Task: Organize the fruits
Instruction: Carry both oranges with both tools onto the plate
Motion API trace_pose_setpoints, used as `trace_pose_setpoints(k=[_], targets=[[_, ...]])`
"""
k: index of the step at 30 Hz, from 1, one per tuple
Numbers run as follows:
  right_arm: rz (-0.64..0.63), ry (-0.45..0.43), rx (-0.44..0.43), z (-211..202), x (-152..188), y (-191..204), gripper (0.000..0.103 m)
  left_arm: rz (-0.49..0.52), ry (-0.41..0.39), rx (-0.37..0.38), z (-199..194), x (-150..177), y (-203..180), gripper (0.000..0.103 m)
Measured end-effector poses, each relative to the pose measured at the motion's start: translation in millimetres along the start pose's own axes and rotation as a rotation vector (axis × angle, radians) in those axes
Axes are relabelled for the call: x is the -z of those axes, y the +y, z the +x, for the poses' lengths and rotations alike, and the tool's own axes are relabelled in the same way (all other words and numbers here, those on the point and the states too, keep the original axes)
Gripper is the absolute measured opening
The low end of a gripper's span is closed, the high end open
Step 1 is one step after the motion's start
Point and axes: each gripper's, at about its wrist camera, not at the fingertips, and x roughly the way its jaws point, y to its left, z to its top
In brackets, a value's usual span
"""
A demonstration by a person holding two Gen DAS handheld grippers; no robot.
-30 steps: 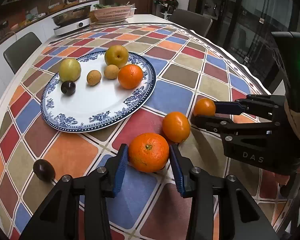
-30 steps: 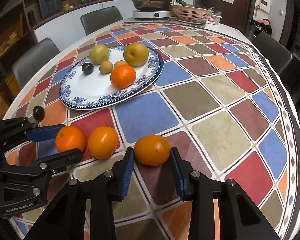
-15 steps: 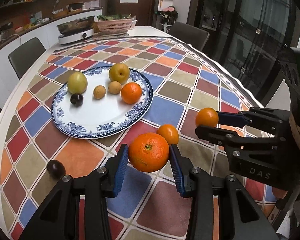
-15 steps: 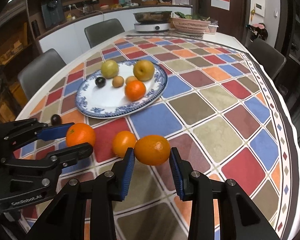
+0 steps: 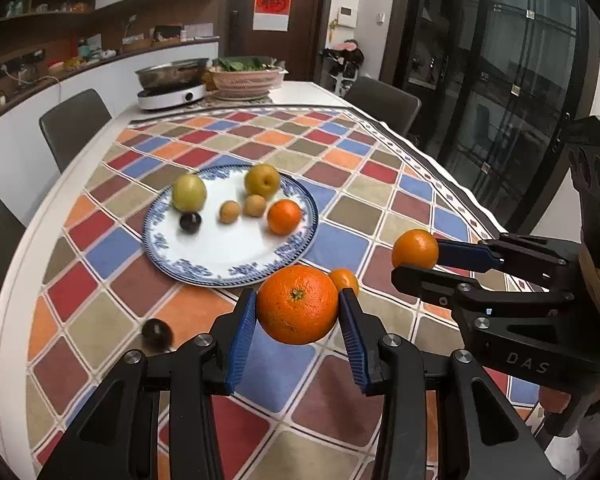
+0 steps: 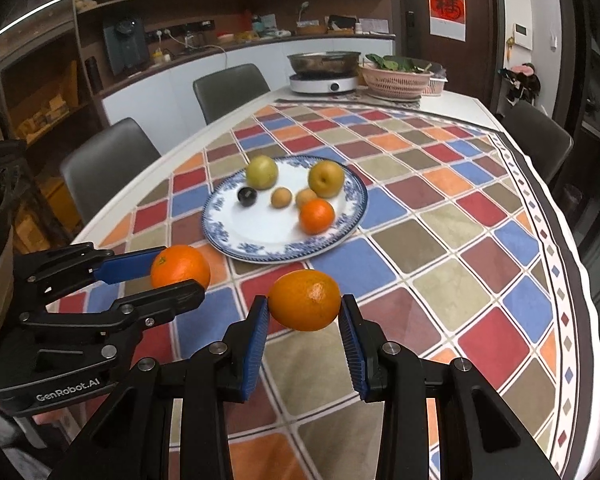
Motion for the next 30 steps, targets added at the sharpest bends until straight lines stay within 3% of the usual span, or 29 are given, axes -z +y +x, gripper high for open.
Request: trace_pose_setpoints(k=[13,30], targets=[[-0.020,-0.063,-0.019,-15,-27,21,0.037,-0.004,-0.069,-0.034,-25,-17,20,0.041],[-0.045,-0.088,-0.024,1,-73,27,0.037,0.027,-0.130,-0.044,-20,-59,41,0.041]])
